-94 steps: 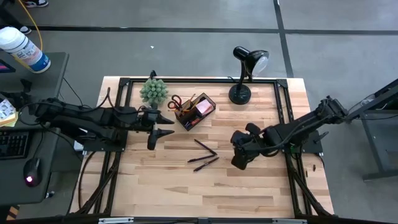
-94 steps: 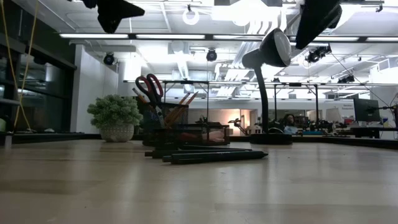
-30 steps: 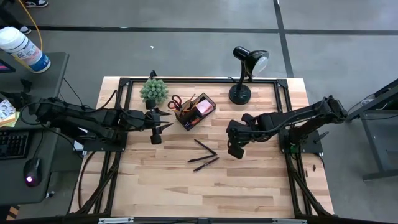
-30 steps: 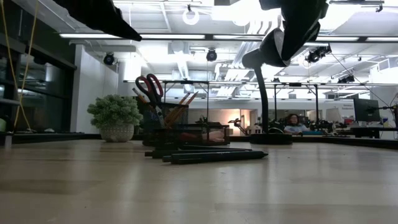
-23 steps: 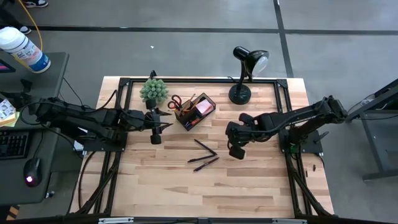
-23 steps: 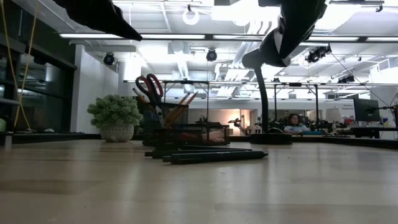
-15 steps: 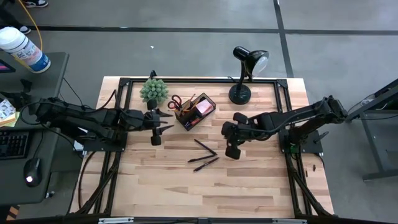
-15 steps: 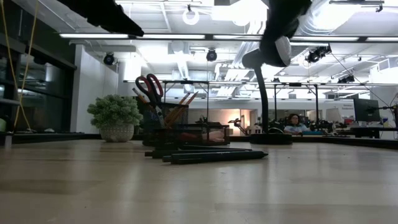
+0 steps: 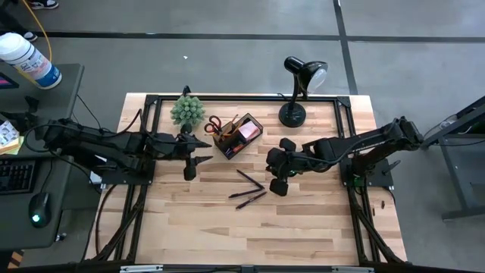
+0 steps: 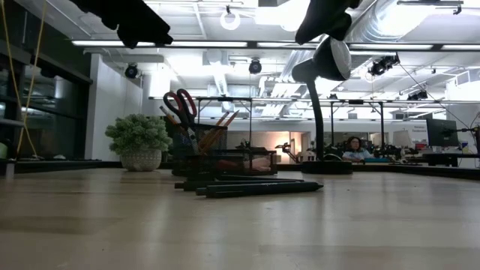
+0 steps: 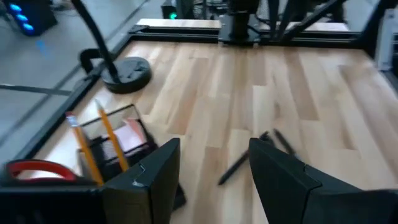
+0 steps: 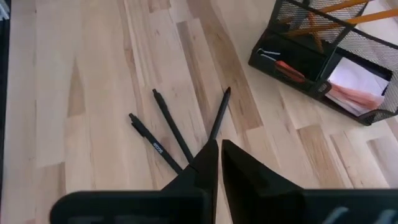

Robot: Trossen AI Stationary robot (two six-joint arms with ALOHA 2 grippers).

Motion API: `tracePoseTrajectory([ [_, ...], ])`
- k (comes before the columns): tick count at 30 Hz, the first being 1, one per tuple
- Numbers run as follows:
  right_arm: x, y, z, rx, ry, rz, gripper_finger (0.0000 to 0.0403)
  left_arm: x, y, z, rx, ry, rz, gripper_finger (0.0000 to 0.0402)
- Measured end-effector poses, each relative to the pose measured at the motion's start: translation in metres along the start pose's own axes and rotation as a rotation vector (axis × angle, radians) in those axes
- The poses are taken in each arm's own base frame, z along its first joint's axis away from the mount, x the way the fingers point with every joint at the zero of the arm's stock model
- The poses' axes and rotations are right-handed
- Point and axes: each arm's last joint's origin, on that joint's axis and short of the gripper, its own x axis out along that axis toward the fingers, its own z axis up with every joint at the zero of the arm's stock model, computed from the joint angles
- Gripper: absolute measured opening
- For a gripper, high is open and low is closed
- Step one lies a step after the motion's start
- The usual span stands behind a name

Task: Pick and place office supplies into organizer
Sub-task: Put the bottom black pen into the black desk organizer

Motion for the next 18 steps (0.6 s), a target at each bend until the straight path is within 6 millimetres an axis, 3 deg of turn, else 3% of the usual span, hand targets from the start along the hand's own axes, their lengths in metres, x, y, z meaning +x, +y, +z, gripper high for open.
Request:
tracePoseTrajectory([
  [18, 0.0016, -0.0020, 0.0014, 0.133, 0.093, 0.174, 0.0045, -0.0003, -0.0038, -0.0012, -0.131, 0.028, -0.131, 0.0179],
])
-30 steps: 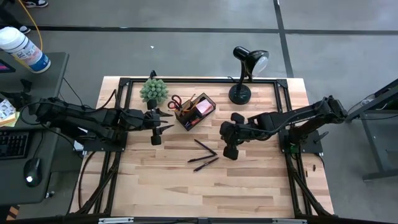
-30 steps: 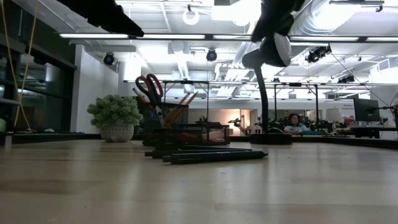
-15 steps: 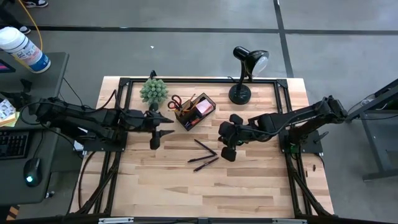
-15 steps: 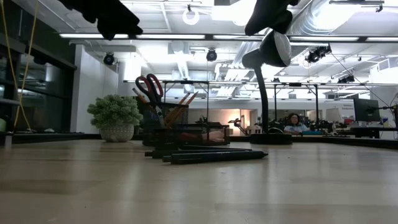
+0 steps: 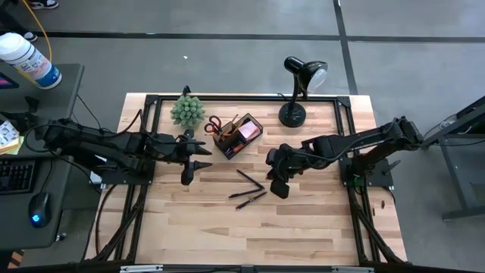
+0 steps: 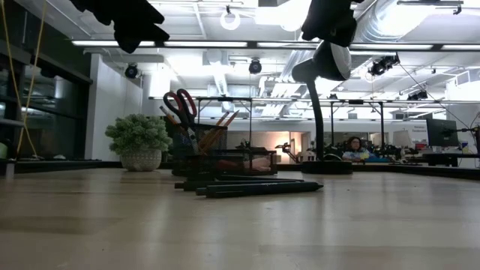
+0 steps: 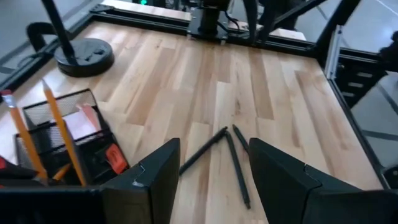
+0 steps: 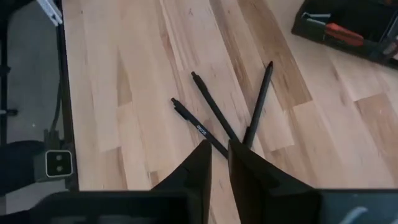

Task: Pick and place office supplies into organizer
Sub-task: Put the bottom black pen into the black desk organizer

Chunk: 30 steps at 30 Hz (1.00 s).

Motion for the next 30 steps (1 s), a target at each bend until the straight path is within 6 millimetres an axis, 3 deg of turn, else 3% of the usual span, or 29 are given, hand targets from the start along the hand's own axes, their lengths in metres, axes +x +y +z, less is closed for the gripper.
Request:
tracePoseTrajectory([
  [15, 0.038, 0.009, -0.013, 0.022, 0.142, -0.019, 0.0051, 0.023, -0.007, -0.012, 0.025, 0.136, -0.142, 0.0179],
  [30, 0.038, 0.006, -0.022, 0.023, 0.187, -0.120, 0.0030, 0.032, -0.008, -0.016, 0.071, 0.173, -0.160, 0.0179],
])
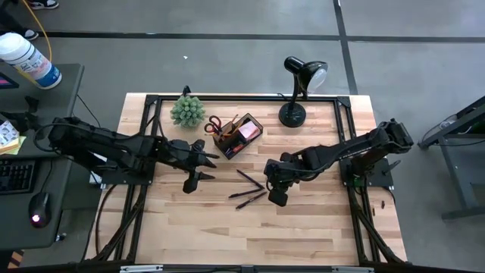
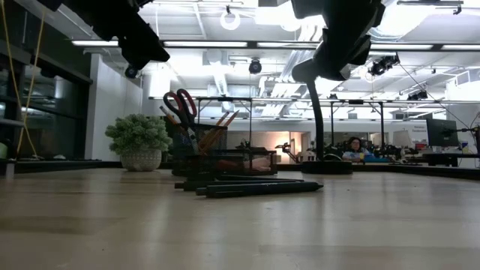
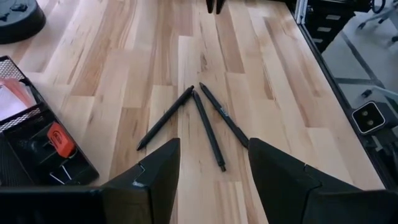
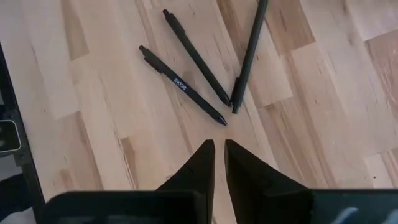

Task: Pick and place office supplies into organizer
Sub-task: Put the bottom black pen into the black desk organizer

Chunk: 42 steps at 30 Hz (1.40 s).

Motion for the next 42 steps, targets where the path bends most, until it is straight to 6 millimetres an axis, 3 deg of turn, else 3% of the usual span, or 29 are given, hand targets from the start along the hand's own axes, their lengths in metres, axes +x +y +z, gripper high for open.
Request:
tracePoseTrajectory([
  [13, 0.000, 0.001, 0.000, -0.012, -0.051, -0.062, 0.0026, 0.000, -0.002, 0.000, 0.038, 0.008, -0.059, 0.0179],
  [42, -0.005, 0.020, -0.028, -0.106, -0.021, -0.157, 0.0019, 0.000, -0.001, -0.001, 0.067, 0.010, -0.040, 0.0179],
])
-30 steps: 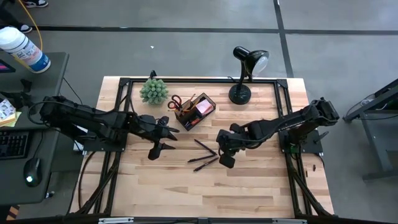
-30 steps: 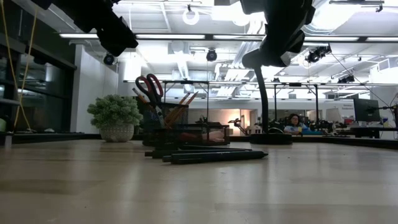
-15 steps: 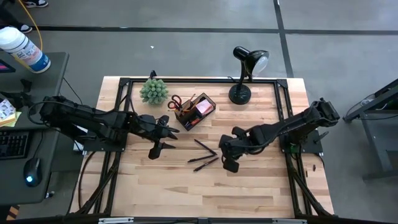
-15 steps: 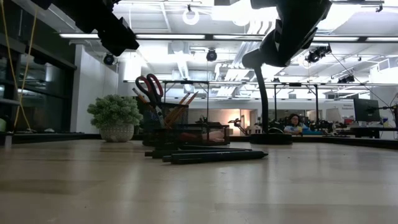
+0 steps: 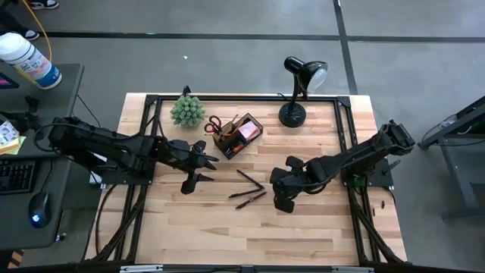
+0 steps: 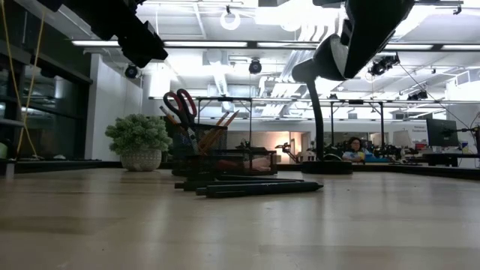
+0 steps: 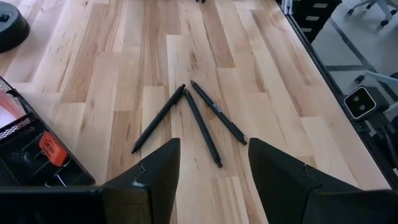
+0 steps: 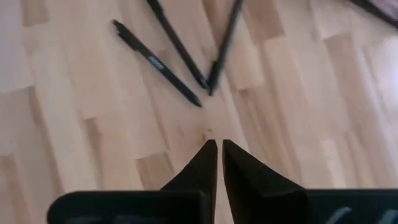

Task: Pick and place office supplies into organizer
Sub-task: Put the bottom black pen into the black desk organizer

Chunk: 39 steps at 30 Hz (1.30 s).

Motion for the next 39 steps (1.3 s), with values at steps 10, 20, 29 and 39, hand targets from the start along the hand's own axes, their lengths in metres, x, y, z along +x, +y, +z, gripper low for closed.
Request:
tracePoseTrajectory([
  [10, -0.027, -0.007, -0.002, -0.002, -0.104, -0.010, 0.0015, 0.000, 0.000, 0.000, 0.003, 0.000, 0.000, 0.0179],
  [20, -0.026, -0.004, 0.005, -0.082, -0.225, 0.107, 0.0013, 0.000, 0.001, 0.000, 0.030, 0.000, 0.019, 0.0179],
  [29, 0.008, -0.036, -0.031, 0.141, -0.317, 0.340, 0.0013, 0.000, 0.001, 0.000, 0.030, -0.002, 0.023, 0.0179],
  [39, 0.013, -0.036, -0.053, 0.247, -0.420, 0.342, 0.0013, 0.000, -0.009, -0.001, 0.078, 0.003, 0.001, 0.0179],
])
